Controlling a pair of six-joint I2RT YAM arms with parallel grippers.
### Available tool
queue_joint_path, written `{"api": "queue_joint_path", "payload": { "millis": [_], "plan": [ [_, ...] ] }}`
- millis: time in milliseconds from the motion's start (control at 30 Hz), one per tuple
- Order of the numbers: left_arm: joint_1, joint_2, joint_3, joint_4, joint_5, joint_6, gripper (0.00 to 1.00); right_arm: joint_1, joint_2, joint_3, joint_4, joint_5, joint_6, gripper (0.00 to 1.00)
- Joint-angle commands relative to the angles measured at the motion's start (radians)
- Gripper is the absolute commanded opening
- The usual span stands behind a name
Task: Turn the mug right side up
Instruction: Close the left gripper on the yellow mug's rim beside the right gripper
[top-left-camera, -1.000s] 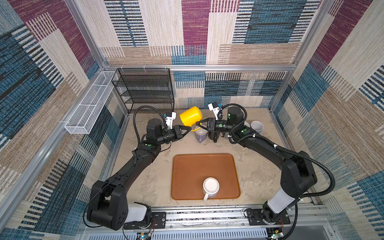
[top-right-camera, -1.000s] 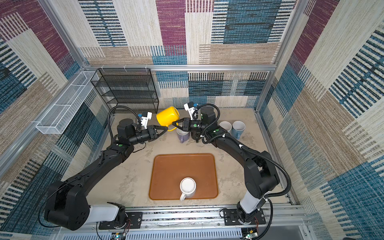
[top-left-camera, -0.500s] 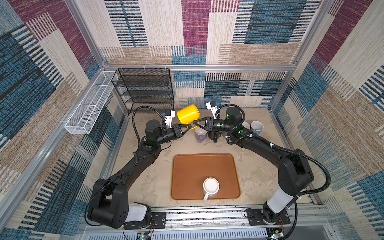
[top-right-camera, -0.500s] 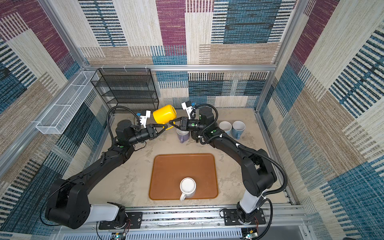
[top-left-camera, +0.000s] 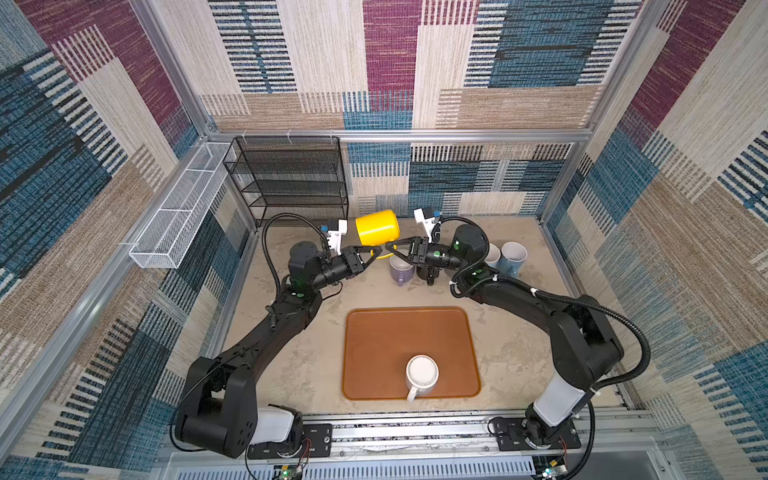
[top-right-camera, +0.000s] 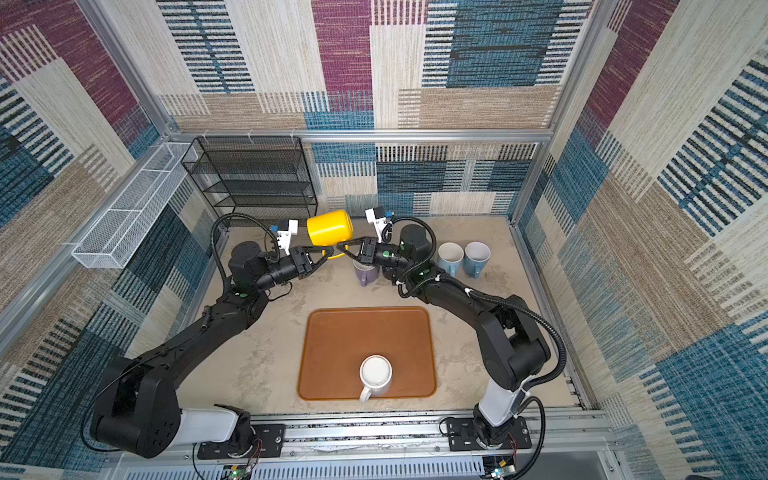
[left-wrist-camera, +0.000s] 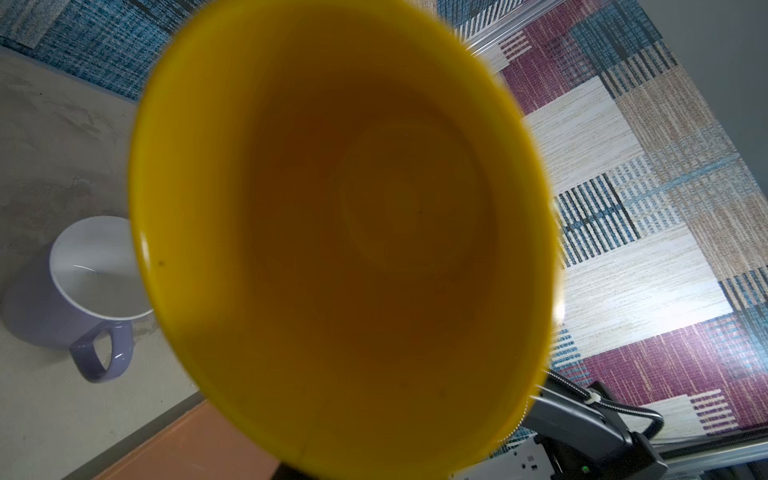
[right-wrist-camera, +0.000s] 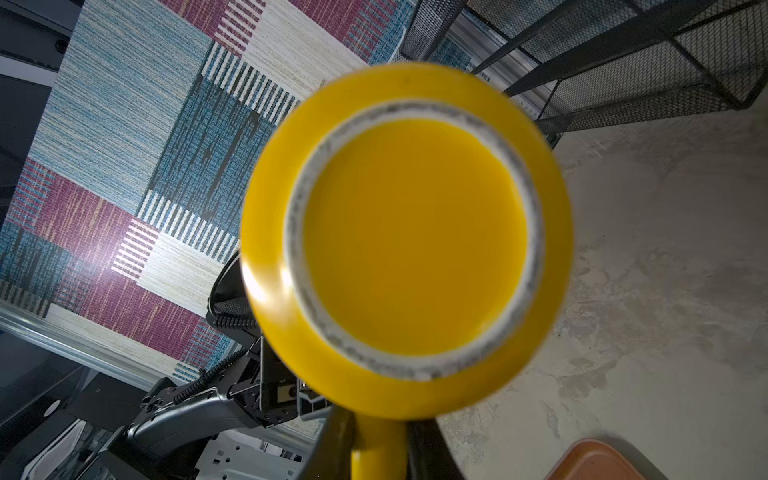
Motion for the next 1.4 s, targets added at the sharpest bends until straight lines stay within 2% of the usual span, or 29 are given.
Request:
{"api": "queue_joint_path", "payload": {
  "millis": [0, 133, 333, 467, 733, 933, 1233, 1367],
  "plan": [
    [-0.003, -0.01, -0.002, 0.168, 0.02, -0.012, 0.18, 0.015, 0.007, -0.01, 0.075, -0.087, 0.044, 0.0],
    [-0.004, -0.011, -0.008, 0.192, 0.02, -0.018, 0.17, 0.02, 0.014, -0.025, 0.127, -0.101, 0.089, 0.0],
    [-0.004, -0.006, -0.008, 0.197, 0.023, -0.025, 0.12, 0.024, 0.024, -0.027, 0.123, -0.104, 0.094, 0.0],
    [-0.004, 0.002, 0.002, 0.181, 0.035, -0.027, 0.0, 0.024, 0.028, -0.024, 0.107, -0.103, 0.084, 0.0],
    [-0.003, 0.008, 0.008, 0.132, 0.036, -0.008, 0.0, 0.024, 0.022, -0.005, 0.043, -0.096, 0.033, 0.0],
    [-0.004, -0.017, 0.03, -0.027, 0.001, 0.063, 0.0, 0.023, -0.003, 0.004, -0.045, -0.063, -0.037, 0.0],
    [-0.003, -0.072, 0.077, -0.255, -0.052, 0.179, 0.0, 0.015, -0.026, 0.004, -0.126, -0.03, -0.104, 0.32],
    [-0.004, -0.081, 0.108, -0.347, -0.073, 0.23, 0.0, 0.013, -0.049, 0.008, -0.199, 0.001, -0.158, 0.38]
  ]
}}
